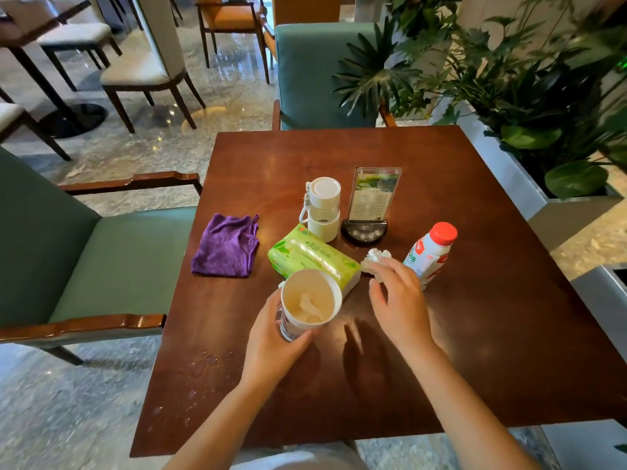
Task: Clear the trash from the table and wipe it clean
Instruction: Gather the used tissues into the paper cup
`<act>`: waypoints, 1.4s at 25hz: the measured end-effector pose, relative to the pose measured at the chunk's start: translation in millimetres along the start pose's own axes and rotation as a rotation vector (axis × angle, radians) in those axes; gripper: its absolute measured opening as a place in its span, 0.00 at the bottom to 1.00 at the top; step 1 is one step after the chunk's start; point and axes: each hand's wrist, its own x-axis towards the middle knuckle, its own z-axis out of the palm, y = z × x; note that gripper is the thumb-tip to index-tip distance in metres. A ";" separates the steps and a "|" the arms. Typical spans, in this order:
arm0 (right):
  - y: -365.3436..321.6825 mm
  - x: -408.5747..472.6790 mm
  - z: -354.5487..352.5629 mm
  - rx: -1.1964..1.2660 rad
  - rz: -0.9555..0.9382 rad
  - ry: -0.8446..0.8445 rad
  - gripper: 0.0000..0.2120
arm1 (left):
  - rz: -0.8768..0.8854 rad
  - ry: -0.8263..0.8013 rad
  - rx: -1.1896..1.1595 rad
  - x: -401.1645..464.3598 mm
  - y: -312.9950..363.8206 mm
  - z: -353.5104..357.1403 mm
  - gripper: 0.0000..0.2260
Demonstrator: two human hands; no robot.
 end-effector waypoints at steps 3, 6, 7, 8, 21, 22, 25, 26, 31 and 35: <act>35.2 39.9 33.5 -0.131 0.239 -0.284 0.24 | -0.010 0.033 -0.036 -2.7 0.9 -3.2 0.34; 68.4 55.4 71.1 -0.247 0.257 -0.496 0.28 | -0.014 0.052 -0.010 -6.1 2.0 -8.2 0.33; 79.3 54.3 81.8 -0.262 0.243 -0.521 0.25 | -0.014 0.056 -0.008 -7.1 1.6 -10.1 0.33; 86.0 51.2 87.6 -0.262 0.242 -0.515 0.21 | -0.016 0.062 -0.008 -7.9 1.4 -12.1 0.33; 48.7 -12.7 19.3 0.138 0.273 0.062 0.14 | -0.011 0.028 -0.005 -7.3 -5.2 -4.3 0.34; 41.3 -16.5 11.8 0.137 0.226 0.095 0.15 | -0.013 0.020 0.001 -6.3 -7.0 -3.2 0.34; 18.9 -20.1 -4.9 0.182 0.150 0.153 0.15 | -0.002 -0.003 0.038 -4.1 -12.7 -1.5 0.35; 9.6 -19.4 -11.1 0.215 0.146 0.169 0.16 | 0.004 -0.006 0.050 -3.6 -13.6 -1.4 0.34; -55.5 -16.5 -20.8 0.294 -0.106 0.175 0.12 | 0.060 0.000 0.073 -2.9 -3.9 -6.0 0.34; -82.9 -31.8 9.8 0.032 -0.253 -0.131 0.14 | 0.079 0.005 0.005 -3.6 -1.8 -17.6 0.31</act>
